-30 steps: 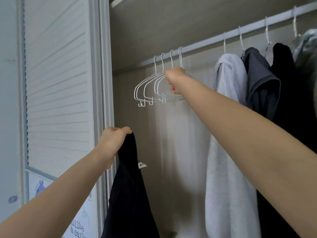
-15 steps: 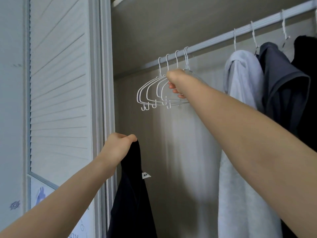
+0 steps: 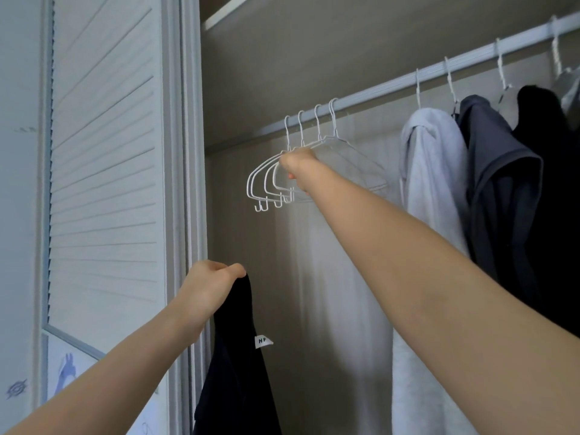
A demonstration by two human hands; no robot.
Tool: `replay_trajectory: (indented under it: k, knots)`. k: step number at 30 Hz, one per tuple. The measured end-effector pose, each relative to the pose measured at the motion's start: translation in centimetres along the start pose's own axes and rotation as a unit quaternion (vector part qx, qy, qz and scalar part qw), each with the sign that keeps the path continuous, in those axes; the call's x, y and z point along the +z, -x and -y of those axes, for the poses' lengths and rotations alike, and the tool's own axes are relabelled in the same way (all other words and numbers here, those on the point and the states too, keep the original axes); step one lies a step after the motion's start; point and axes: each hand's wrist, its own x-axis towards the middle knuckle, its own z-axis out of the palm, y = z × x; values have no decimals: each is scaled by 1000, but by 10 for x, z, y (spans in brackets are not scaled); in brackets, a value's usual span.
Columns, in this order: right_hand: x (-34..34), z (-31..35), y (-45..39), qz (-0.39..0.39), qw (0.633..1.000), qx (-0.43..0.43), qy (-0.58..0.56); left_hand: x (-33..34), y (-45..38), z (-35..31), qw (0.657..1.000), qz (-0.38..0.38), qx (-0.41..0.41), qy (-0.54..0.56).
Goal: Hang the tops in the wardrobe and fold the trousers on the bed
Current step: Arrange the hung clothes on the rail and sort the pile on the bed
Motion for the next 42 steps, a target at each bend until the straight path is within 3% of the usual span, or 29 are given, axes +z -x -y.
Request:
replay_trajectory:
  k: [9, 15, 18, 25, 29, 33, 37, 42]
  knots:
    - [24, -6, -9, -24, 999, 0, 22, -3, 2, 18, 1000, 2, -17, -7]
    - [32, -19, -22, -207, 974, 73, 52, -8, 1, 27, 999, 13, -29, -12]
    - [36, -28, -31, -130, 986, 102, 4, -11, 0, 31, 999, 14, -36, -8]
    - [49, -23, -41, 26, 991, 30, -131, -13, -3, 34, 999, 17, -42, 3]
    - [51, -27, -46, 32, 996, 16, -77, -11, -3, 38, 999, 13, -43, -5]
    - [54, -32, -52, 78, 992, -12, -101, -9, -2, 38, 999, 7, -44, -15]
    - [55, -37, -53, 22, 994, -13, -103, -5, -3, 37, 998, 2, -54, -23]
    - [44, -31, -40, -47, 998, -37, -15, -1, -3, 36, 998, 2, -53, -26]
